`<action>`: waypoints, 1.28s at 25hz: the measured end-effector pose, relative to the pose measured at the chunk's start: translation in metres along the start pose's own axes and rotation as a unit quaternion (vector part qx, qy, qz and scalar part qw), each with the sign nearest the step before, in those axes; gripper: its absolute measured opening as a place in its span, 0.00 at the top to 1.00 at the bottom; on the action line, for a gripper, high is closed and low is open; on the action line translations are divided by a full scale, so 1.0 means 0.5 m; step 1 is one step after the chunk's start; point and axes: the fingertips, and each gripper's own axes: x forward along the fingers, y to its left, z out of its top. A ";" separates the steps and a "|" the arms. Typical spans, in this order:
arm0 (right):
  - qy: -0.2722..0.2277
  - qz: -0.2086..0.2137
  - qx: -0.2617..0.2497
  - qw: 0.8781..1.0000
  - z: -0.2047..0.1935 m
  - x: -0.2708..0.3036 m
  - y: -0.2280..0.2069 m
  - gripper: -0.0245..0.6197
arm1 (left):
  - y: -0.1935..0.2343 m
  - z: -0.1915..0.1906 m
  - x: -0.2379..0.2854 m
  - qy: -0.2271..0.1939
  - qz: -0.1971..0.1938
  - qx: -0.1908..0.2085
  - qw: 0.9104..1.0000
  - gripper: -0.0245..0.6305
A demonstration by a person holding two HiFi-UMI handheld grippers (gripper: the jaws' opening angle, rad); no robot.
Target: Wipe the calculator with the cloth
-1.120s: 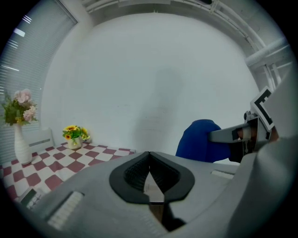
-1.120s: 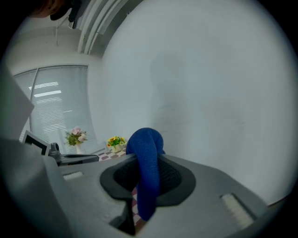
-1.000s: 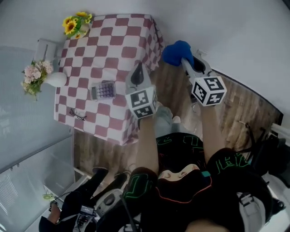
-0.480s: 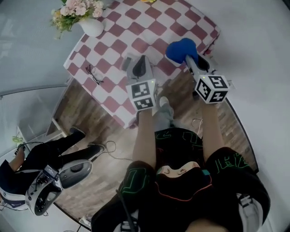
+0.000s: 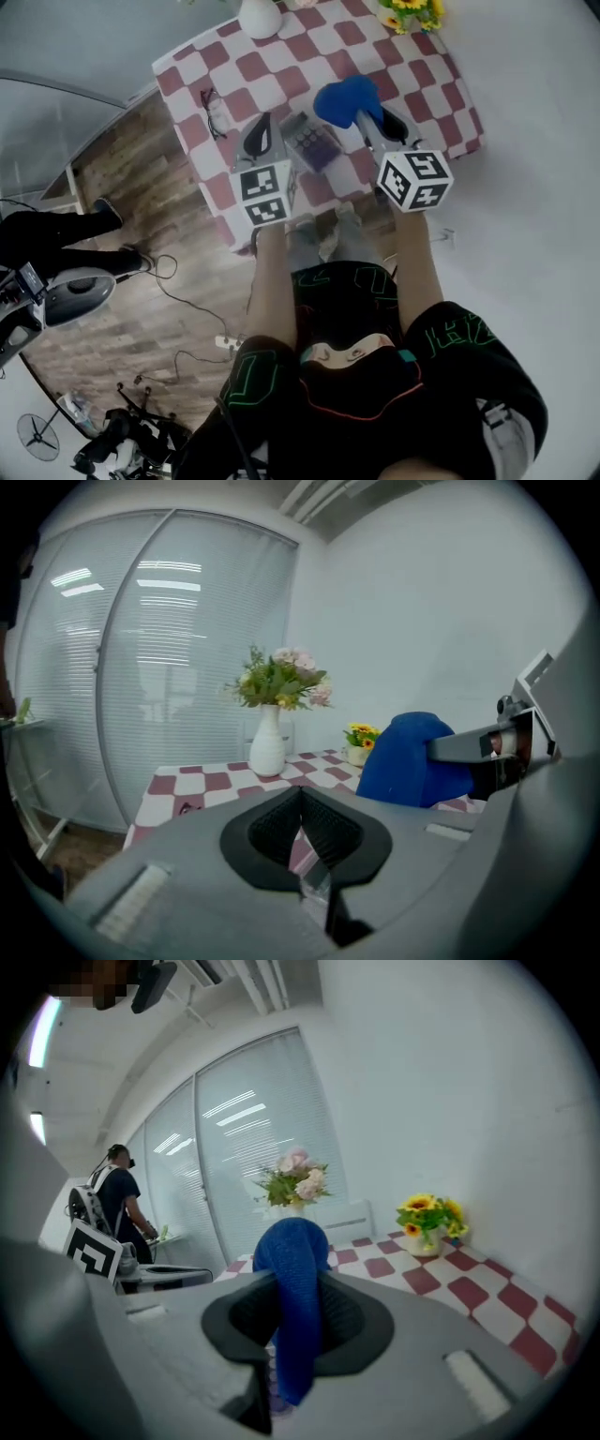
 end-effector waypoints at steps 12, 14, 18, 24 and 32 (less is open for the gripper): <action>0.066 0.154 -0.202 0.965 -0.011 0.149 0.081 0.84 | 0.059 -0.090 -0.046 0.004 0.161 -0.103 0.981 0.95; 0.067 0.178 -0.244 0.951 -0.026 0.170 0.098 0.84 | 0.055 -0.108 -0.056 0.006 0.177 -0.111 0.978 0.95; 0.086 0.221 -0.307 0.922 -0.079 0.202 0.135 0.84 | 0.041 -0.129 -0.077 0.011 0.197 -0.118 0.973 0.95; 0.104 0.284 -0.362 0.882 -0.162 0.210 0.204 0.84 | 0.035 -0.147 -0.113 0.020 0.226 -0.119 0.967 0.95; 0.131 0.316 -0.390 0.855 -0.244 0.177 0.210 0.84 | 0.017 -0.172 -0.130 0.030 0.237 -0.125 0.963 0.95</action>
